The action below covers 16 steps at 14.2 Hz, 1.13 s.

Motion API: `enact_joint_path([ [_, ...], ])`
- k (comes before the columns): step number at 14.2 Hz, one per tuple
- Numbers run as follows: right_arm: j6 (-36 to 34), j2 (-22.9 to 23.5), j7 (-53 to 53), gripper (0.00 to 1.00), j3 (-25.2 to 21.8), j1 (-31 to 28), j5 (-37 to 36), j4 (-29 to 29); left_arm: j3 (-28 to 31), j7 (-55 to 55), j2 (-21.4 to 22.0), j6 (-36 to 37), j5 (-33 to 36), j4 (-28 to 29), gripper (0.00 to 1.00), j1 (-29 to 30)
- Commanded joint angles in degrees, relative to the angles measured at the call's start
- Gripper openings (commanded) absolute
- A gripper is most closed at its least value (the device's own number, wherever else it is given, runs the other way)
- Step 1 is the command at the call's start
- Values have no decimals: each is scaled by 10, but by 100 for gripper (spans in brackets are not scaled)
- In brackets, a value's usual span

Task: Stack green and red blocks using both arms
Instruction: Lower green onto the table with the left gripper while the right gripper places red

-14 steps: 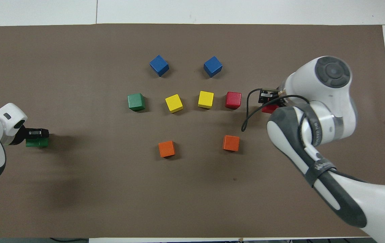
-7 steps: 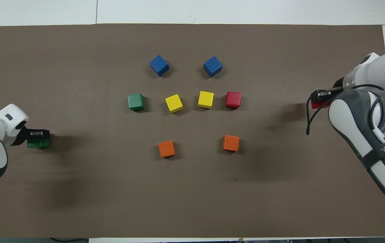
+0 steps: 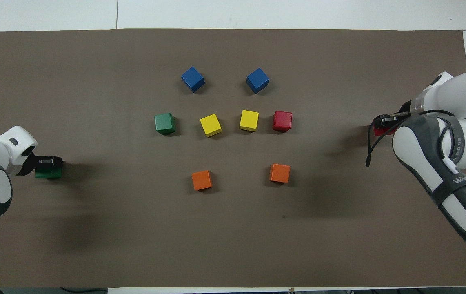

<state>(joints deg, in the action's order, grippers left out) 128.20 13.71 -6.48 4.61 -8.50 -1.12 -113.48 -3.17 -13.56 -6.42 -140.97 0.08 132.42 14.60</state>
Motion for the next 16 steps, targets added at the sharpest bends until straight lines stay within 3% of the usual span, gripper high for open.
enact_joint_path([
  [1, 34, 2, -27, 0, 8, -14, 5, -22, -2, -11, 0, -15, -5, 9, 67, 0],
  [2, 36, 4, -33, 0, 8, -15, 5, -22, -2, -16, 0, -14, -5, 8, 99, -1],
  [8, 59, 4, -43, 0, 8, -20, 5, -43, -3, -16, 0, 21, -5, -21, 100, -4],
  [14, 67, 4, -36, 5, 8, -20, 5, -51, -4, -4, -23, 157, -6, -195, 100, -57],
  [16, 68, 5, -35, 5, 8, -20, 5, -51, -4, 56, -36, 189, -17, -245, 100, -96],
])
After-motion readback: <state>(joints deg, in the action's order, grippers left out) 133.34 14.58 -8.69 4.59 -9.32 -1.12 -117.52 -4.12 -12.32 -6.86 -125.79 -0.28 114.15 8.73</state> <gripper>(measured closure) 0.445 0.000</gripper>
